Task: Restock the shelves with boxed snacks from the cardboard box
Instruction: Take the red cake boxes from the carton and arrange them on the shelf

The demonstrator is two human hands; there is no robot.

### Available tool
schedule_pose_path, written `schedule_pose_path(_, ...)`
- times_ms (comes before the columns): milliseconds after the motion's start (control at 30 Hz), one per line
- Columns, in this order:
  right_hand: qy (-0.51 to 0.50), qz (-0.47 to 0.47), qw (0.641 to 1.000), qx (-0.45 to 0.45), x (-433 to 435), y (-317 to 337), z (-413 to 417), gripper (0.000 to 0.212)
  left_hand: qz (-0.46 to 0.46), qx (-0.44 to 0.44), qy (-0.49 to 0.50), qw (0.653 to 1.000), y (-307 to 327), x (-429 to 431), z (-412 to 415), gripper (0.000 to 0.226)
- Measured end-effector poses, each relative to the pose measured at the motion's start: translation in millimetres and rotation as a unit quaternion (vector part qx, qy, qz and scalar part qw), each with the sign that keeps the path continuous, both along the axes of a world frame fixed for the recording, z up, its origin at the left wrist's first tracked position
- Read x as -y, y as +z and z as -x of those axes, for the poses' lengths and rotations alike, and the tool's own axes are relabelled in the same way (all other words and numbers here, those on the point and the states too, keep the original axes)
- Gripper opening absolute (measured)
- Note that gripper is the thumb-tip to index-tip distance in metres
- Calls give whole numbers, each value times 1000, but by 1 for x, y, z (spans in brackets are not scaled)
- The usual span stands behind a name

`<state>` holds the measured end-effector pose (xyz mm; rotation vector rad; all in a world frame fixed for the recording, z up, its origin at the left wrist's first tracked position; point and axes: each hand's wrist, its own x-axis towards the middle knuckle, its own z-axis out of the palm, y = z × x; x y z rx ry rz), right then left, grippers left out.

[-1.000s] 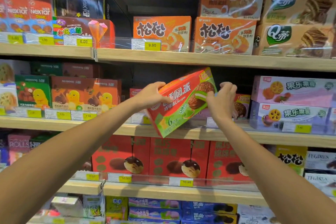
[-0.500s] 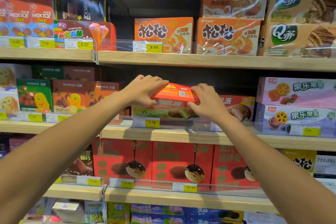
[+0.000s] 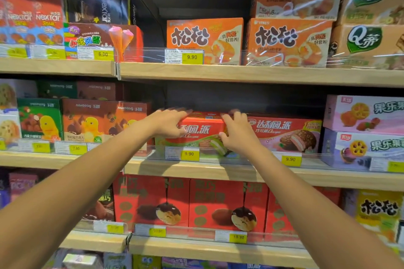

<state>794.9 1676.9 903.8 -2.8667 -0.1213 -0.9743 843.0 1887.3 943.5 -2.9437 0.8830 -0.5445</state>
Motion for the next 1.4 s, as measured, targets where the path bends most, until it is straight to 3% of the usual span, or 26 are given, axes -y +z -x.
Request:
schedule_pose_path(100, -45, 28, 999, 9, -7, -6, -9, 62, -16, 40, 49, 998, -8, 5, -5, 62)
schedule_pose_path(233, -70, 24, 997, 35, -14, -13, -19, 65, -2, 97, 70, 993, -23, 6, -20, 74)
schedule_pose_path(700, -88, -9, 993, 74, -13, -22, -25, 60, 51, 72, 54, 995, -25, 15, -33, 66)
schedule_pose_path(1233, -48, 15, 996, -70, 0, 1, -30, 71, 86, 49, 123, 987, -31, 32, -60, 65)
schedule_pose_path(1400, -14, -17, 996, -92, 6, 4, -28, 67, 129, 46, 93, 986, -35, 28, -47, 67)
